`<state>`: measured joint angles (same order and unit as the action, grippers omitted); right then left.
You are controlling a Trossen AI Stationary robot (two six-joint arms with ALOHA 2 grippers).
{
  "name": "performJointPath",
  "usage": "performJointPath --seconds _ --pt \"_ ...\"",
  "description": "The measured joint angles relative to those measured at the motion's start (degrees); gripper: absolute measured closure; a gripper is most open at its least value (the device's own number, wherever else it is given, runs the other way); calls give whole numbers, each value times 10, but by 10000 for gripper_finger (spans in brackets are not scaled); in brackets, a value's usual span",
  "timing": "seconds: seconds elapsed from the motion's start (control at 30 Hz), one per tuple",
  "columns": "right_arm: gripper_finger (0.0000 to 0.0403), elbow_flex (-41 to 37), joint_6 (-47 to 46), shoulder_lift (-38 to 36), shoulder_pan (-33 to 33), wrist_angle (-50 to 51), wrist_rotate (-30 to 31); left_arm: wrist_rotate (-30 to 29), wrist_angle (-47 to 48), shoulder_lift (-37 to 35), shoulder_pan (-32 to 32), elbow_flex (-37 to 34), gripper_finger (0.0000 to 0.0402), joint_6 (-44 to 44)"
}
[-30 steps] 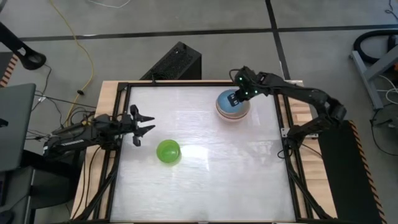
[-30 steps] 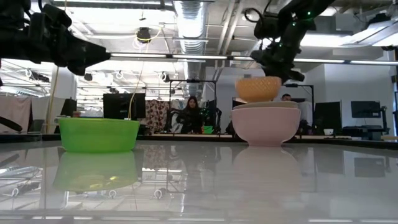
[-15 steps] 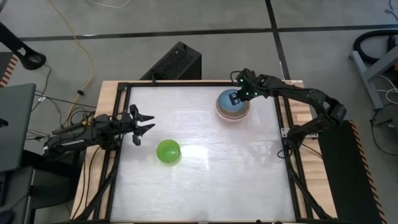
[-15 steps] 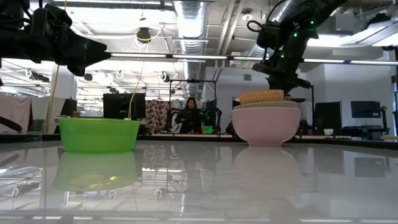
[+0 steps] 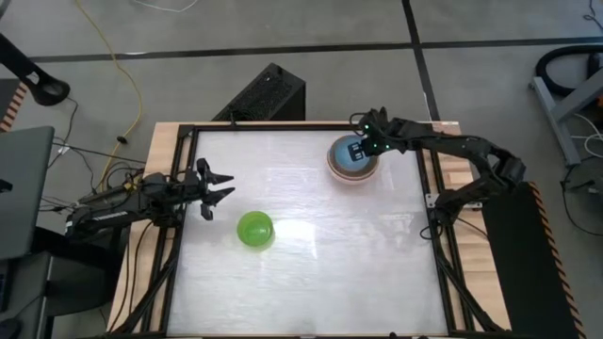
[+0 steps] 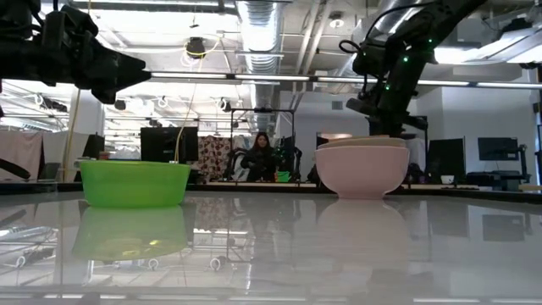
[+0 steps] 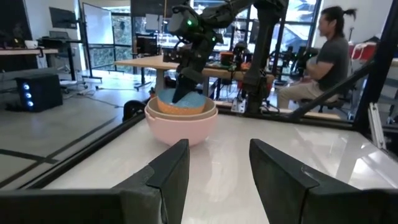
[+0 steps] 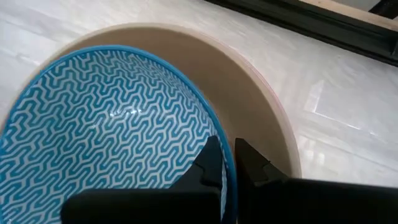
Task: Nest bowls inside each other
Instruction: Stack the blue bowl on the gray bowl
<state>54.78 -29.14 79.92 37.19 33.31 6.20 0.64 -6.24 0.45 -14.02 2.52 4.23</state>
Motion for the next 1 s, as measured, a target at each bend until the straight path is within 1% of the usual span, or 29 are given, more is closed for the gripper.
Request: performJointPath --seconds 0.13,0.27,0.4,0.63,1.0 --pt "371 0 0 0 0 1 0 -7 21 0 0 0 244 -30" --pt "345 0 1 0 -3 1 0 -14 44 0 0 0 244 -32" --pt "331 0 2 0 -4 1 5 -14 58 0 0 0 244 -25" --pt "322 0 10 0 -12 2 36 -13 105 0 0 1 244 -21" --pt "321 0 11 0 -12 15 30 -11 106 3 0 1 244 -21"
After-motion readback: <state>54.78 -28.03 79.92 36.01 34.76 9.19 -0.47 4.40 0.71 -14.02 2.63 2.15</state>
